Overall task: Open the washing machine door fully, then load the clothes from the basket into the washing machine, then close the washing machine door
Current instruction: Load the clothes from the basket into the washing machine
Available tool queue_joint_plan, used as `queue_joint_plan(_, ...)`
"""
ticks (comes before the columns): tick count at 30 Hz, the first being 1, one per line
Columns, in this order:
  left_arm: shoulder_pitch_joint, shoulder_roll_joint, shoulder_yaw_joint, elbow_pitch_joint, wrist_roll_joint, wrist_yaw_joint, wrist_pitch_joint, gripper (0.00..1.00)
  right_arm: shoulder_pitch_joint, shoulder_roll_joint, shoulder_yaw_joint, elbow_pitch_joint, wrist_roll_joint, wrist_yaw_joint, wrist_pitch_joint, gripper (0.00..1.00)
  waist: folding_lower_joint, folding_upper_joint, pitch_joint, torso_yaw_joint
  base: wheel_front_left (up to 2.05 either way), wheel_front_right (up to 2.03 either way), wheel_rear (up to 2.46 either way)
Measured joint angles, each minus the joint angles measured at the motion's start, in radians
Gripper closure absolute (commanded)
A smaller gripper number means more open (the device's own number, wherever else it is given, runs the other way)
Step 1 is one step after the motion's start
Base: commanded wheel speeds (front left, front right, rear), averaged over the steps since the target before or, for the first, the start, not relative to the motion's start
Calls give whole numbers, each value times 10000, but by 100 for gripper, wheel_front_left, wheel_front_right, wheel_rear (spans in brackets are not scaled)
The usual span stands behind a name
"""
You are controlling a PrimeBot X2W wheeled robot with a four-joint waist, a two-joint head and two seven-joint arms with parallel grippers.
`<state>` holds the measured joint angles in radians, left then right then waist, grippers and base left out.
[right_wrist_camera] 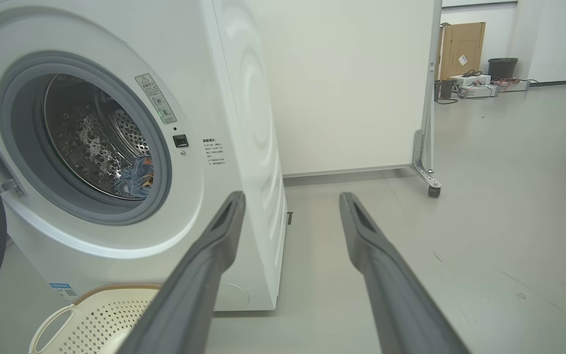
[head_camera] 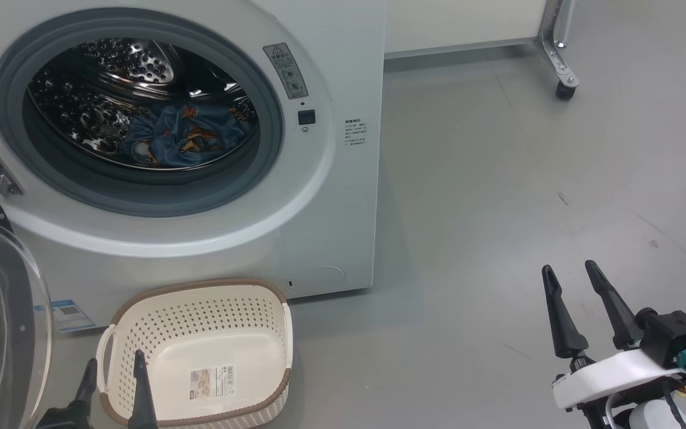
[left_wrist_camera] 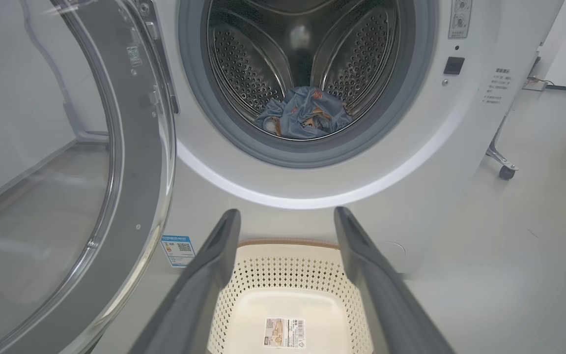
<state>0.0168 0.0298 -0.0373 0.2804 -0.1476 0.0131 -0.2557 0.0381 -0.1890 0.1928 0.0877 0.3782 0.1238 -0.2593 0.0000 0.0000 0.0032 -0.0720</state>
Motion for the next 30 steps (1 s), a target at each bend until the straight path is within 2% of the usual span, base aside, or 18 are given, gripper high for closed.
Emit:
queue_joint_plan(5, 206, 12, -140, -337, 0, 159, 0, 0, 38, -2, -42, 0, -2, 0, 0, 0, 0, 0, -52, 12, 0, 0, 0)
queue_joint_plan(30, 1011, 36, -508, -1296, 0, 426, 0, 0, 408, 2, -94, 293, -2, 0, 0, 0, 0, 0, -217, 182, 0, 0, 0)
